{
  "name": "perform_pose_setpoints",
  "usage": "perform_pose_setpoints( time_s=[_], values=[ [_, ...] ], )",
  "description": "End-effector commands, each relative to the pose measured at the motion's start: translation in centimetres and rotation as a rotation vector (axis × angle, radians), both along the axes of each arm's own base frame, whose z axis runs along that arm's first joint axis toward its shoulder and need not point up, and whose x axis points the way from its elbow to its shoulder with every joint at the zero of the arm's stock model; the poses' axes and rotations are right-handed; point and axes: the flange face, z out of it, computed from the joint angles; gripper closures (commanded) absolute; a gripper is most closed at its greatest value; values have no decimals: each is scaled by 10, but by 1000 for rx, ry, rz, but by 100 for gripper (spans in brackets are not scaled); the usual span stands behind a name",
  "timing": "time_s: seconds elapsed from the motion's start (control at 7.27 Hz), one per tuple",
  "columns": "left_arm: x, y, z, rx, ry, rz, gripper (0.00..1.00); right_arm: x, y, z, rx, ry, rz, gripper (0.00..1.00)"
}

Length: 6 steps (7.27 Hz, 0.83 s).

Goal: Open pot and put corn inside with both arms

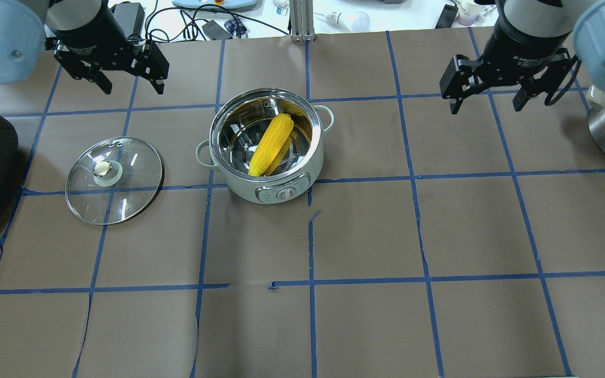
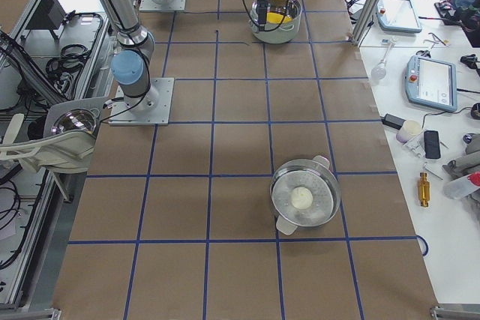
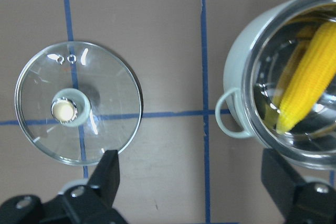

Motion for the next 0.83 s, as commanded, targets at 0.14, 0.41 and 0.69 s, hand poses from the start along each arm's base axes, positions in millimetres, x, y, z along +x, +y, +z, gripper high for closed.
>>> perform_pose_setpoints(
  time_s=[0.14, 0.41, 0.69],
  values=[
    [-13, 36, 10, 50, 52, 3, 1, 2, 12, 2, 14, -3, 52, 0],
    [-13, 48, 10, 48, 51, 0, 0, 3, 13, 0, 28, -7, 52, 0],
    [-13, 47, 12, 33, 47, -5, 0, 3, 13, 5, 19, -8, 51, 0]
  ],
)
